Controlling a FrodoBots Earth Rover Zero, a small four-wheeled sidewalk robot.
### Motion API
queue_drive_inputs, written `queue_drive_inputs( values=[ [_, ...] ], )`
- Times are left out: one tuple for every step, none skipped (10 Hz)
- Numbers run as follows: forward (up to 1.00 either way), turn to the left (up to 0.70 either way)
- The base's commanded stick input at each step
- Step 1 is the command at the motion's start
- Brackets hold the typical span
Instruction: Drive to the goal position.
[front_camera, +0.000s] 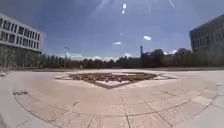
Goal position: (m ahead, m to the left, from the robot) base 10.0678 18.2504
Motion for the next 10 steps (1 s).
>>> queue_drive_inputs(
  values=[
    [0.27, 0.00],
    [0.27, 0.00],
    [0.27, 0.00],
    [0.27, 0.00],
    [0.27, 0.00],
    [0.27, 0.00],
    [0.27, 0.00],
    [0.27, 0.00],
    [0.27, 0.00],
    [0.27, 0.00]
  ],
)
